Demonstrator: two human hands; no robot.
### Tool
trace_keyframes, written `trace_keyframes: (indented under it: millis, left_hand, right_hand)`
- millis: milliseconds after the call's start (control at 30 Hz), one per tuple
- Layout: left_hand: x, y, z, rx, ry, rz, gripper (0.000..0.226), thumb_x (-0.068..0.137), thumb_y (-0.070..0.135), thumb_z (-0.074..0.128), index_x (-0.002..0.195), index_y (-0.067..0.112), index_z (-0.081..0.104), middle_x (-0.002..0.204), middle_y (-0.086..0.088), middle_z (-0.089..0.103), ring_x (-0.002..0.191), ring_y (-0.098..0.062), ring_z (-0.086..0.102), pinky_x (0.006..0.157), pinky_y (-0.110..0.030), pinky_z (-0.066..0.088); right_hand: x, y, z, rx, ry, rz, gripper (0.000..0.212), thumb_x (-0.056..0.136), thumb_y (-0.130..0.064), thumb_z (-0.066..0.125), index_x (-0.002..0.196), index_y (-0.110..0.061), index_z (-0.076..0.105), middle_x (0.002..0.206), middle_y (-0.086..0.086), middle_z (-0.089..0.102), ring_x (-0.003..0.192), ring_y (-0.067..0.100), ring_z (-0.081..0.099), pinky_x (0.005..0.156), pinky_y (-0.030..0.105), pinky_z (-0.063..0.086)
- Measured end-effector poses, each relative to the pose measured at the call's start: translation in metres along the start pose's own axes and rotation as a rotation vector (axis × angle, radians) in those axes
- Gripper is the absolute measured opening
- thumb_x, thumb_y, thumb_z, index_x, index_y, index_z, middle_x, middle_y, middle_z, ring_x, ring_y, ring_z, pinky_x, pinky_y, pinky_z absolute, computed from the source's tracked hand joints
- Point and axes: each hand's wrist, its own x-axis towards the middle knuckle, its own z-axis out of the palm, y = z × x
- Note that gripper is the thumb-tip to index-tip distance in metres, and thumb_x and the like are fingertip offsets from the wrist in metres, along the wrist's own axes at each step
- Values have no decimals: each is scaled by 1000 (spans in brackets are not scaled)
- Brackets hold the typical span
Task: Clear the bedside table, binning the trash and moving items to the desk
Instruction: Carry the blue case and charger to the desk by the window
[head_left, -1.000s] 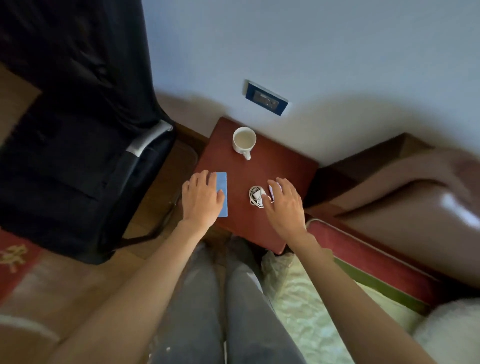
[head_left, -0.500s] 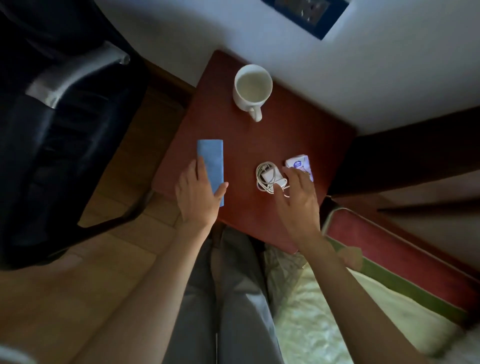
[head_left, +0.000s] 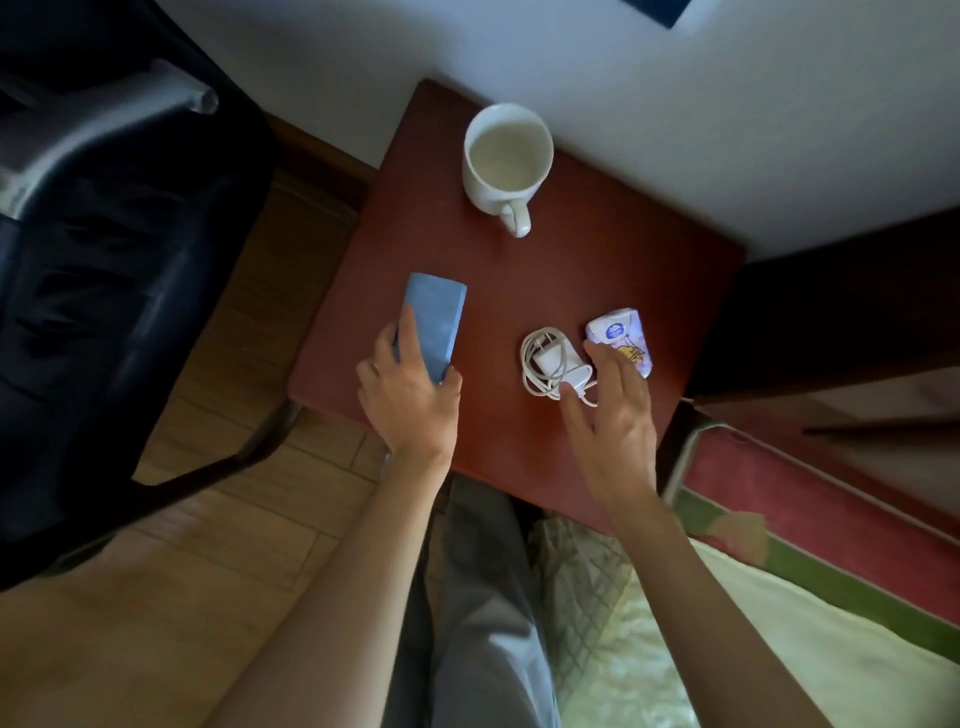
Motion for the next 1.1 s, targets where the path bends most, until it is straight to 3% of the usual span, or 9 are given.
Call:
trace_keyframes:
  millis: [167, 333, 633, 767, 867, 1000, 1100]
  left_hand:
    - [8, -3, -13, -40, -3, 220, 74, 70, 29, 75, 137, 18, 47, 130, -6, 56, 99, -31, 55, 78, -39, 46]
    - [11, -1, -24, -88, -31, 306, 74, 68, 27, 77, 136, 20, 47, 130, -3, 57, 99, -28, 54, 79, -28, 37]
    - [5, 0, -28, -132, -48, 304, 75, 67, 25, 79, 135, 19, 48, 128, -3, 57, 98, -28, 53, 75, -28, 38]
    - [2, -2, -36, -164, -46, 278, 75, 67, 25, 78, 135, 19, 47, 128, -3, 57, 99, -27, 55, 79, -27, 37]
    - [1, -2, -48, -181, -25, 243, 76, 65, 24, 79, 134, 17, 48, 128, -5, 57, 101, -27, 56, 82, -28, 39]
    - [-6, -1, -79, -199, 12, 225, 76, 65, 24, 80, 134, 14, 49, 128, -7, 58, 104, -26, 57, 86, -28, 38]
    - [-15, 3, -116, -195, 58, 182, 76, 66, 30, 77, 134, 14, 48, 129, -8, 58, 106, -28, 56, 84, -29, 40]
  right_hand:
    - [11, 2, 17, -55, -71, -7, 57, 86, -33, 63, 134, -8, 47, 133, 15, 52, 124, 27, 45, 100, 41, 42]
    - [16, 2, 33, -156, -93, -10, 72, 72, -33, 78, 132, -6, 48, 126, 14, 56, 117, 31, 53, 88, 44, 53]
    - [24, -1, 39, -199, -56, 24, 59, 62, -22, 83, 113, -5, 58, 101, 13, 63, 91, 36, 59, 65, 38, 52]
    - [31, -8, 33, -95, -177, 100, 57, 67, -25, 77, 117, -7, 55, 105, 12, 60, 97, 32, 55, 72, 35, 44]
    - [29, -21, 23, 26, -205, 52, 59, 68, -24, 78, 119, -8, 54, 108, 11, 58, 99, 29, 54, 77, 38, 47]
    - [24, -51, -9, 139, -202, -44, 57, 68, -24, 78, 118, -8, 56, 107, 9, 59, 97, 23, 57, 79, 27, 45]
    - [19, -83, -43, 171, -202, -102, 55, 67, -28, 74, 117, -9, 58, 106, 7, 60, 96, 21, 58, 80, 29, 47]
